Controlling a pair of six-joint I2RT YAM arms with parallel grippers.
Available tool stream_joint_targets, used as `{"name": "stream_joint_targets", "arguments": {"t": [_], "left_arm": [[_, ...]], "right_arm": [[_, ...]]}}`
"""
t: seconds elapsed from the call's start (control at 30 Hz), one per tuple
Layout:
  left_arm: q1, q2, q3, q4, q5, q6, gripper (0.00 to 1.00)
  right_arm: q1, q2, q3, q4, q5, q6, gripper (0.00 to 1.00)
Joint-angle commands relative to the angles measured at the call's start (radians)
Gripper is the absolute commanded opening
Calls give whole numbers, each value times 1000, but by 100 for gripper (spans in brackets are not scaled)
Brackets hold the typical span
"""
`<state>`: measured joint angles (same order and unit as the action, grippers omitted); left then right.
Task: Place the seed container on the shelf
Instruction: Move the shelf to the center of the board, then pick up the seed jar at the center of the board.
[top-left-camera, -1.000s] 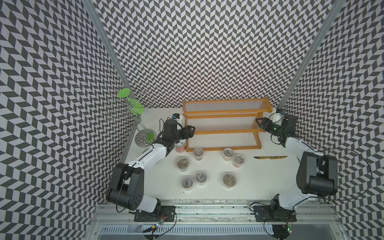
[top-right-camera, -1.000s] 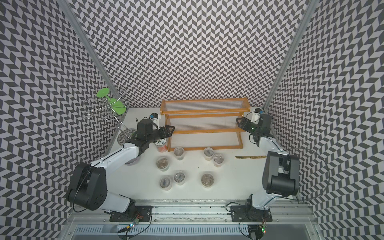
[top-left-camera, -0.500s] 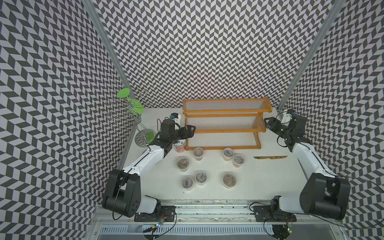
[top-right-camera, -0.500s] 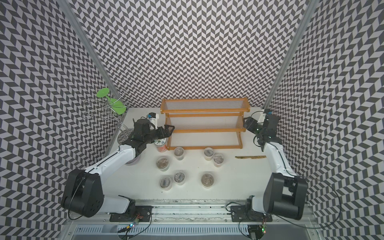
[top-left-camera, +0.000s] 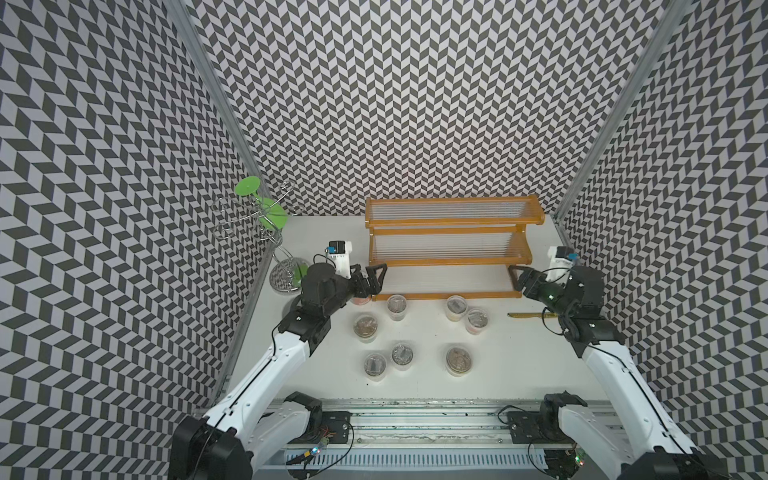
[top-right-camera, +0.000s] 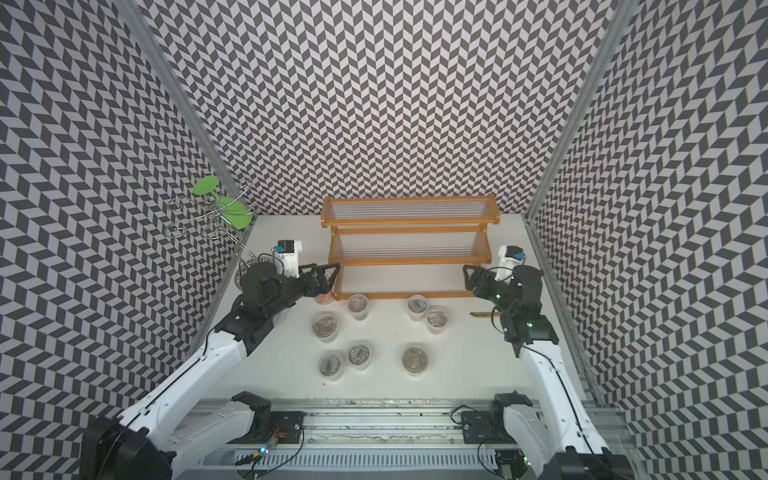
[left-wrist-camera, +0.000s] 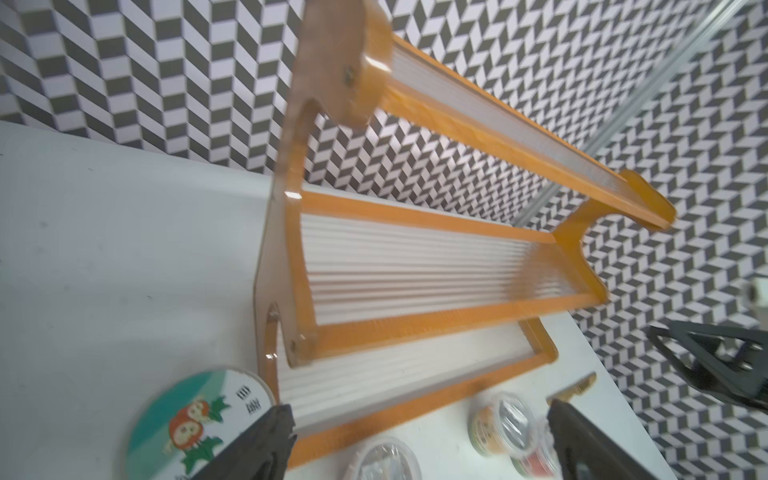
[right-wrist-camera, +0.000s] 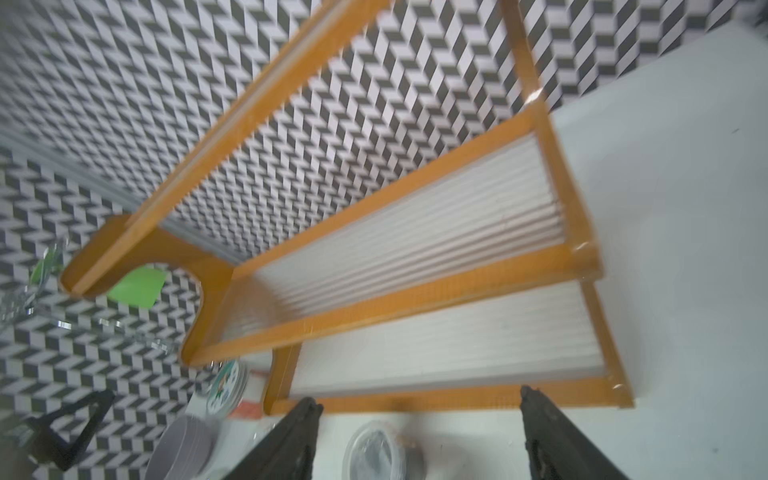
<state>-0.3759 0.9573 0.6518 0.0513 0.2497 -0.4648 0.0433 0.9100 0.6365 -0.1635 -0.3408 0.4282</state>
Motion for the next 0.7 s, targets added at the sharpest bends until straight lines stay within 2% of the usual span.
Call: {"name": "stream_joint_targets", "arguments": {"t": [0.0,0.2,0.37,0.5,0.67], "left_arm": [[-76,-68,-96,85,13,-45,99],[-322,-107,-197,170,-90,-25,100],[-469,3,-194,235,-134,10,100],[-539,107,-159,252,-173,44,100],[-570,211,-131,292,-176,60,99]], "right_arm": [[104,-20,-34,-57,126,33,74],[275,-2,-79,-149,242,75,74],[388,12,-106,-198,317,98,78],[432,52,-112,-209,338,101,80],[461,132,-107,-199,339,101,77]]}}
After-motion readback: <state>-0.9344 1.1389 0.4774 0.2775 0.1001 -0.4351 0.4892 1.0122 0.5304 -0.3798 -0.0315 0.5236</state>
